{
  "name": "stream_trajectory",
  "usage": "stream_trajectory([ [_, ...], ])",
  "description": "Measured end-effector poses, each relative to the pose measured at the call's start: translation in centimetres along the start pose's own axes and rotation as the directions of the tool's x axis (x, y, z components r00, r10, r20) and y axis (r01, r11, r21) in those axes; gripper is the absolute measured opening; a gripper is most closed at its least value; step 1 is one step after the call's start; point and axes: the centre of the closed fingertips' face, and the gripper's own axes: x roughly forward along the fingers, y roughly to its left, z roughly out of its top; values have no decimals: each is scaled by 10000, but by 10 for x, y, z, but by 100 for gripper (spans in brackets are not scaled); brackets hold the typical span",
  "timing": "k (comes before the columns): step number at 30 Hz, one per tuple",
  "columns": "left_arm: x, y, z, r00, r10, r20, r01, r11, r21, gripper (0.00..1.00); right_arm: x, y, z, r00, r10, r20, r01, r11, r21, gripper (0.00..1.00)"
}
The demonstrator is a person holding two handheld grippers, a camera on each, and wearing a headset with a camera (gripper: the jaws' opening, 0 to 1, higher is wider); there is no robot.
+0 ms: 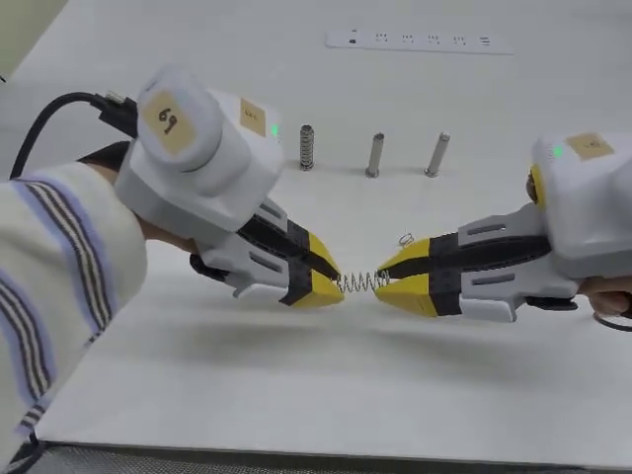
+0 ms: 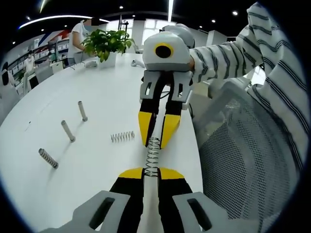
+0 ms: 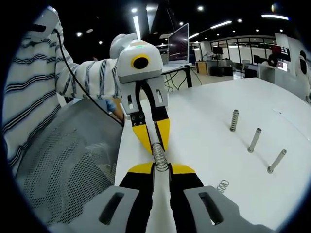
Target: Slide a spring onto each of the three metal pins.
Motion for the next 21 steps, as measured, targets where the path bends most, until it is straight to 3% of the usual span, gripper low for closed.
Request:
stream_trajectory([
  [9,3,-5,0,9995,246,194,-248,9996,108,1,-5,5,11,9995,115,298,-121,9997,205,8],
  [17,8,-6,3,9967,552,593,-560,9984,123,1,-8,6,12,9990,52,-452,-66,9995,-307,8],
  [21,12,-7,4,9956,654,668,-666,9977,153,1,-9,9,13,9951,207,-966,-275,9972,-696,8],
])
